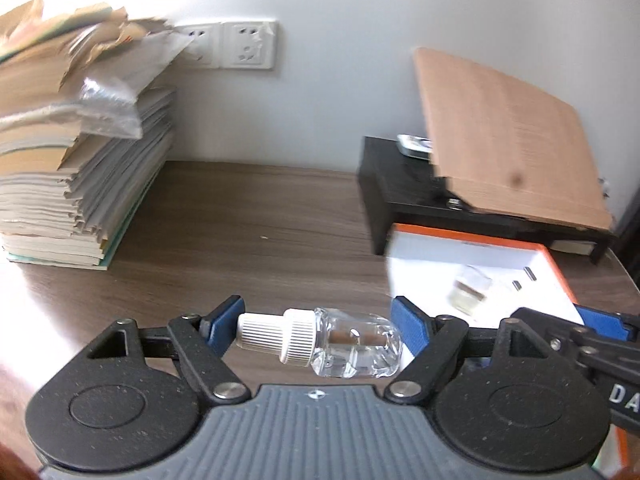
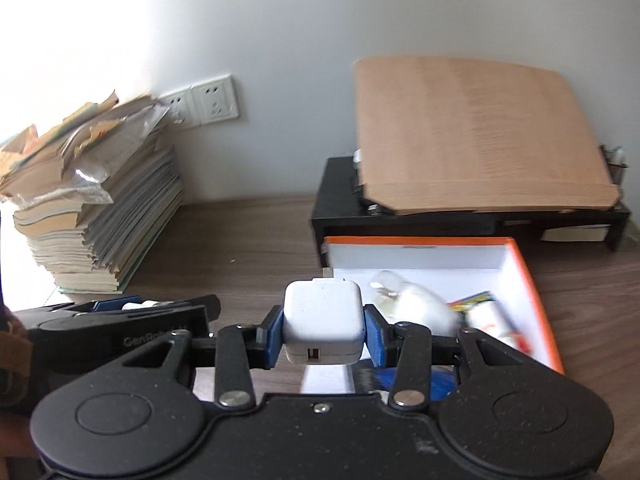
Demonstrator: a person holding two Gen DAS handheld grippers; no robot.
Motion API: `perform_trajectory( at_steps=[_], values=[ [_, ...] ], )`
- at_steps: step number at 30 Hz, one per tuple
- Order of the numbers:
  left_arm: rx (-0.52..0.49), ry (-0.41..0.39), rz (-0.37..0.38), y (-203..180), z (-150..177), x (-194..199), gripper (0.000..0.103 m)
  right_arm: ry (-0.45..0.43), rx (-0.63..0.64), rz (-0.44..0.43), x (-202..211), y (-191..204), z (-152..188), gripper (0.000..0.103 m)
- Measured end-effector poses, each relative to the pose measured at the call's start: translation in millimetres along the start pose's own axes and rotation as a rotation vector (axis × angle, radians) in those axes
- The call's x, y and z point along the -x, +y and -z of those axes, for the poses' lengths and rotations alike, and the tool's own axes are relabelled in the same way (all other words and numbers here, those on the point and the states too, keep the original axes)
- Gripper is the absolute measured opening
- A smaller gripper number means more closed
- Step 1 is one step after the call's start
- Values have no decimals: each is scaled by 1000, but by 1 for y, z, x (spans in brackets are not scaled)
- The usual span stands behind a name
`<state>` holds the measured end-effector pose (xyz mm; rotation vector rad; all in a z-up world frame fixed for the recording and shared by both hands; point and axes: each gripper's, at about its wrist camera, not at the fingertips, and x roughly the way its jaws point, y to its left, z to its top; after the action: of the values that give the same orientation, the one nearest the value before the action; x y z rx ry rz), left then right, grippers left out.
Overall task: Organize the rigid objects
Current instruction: 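Carry the clear bottle and white charger over the tray with both tools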
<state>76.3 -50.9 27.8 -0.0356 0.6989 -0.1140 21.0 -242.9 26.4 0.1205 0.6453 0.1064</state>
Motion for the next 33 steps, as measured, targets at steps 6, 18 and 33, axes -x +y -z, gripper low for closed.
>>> perform_trajectory(
  at_steps=[6, 18, 33],
  values=[
    [-29, -9, 36, -46, 7, 19, 82, -35, -20, 38, 35, -35, 8, 51],
    [-55, -24, 96, -108, 25, 46, 82, -81, -49, 81, 85, -91, 26, 51],
    [-67, -11, 98, -127, 36, 43, 82, -70, -88, 95, 101, -130, 41, 51]
  ],
)
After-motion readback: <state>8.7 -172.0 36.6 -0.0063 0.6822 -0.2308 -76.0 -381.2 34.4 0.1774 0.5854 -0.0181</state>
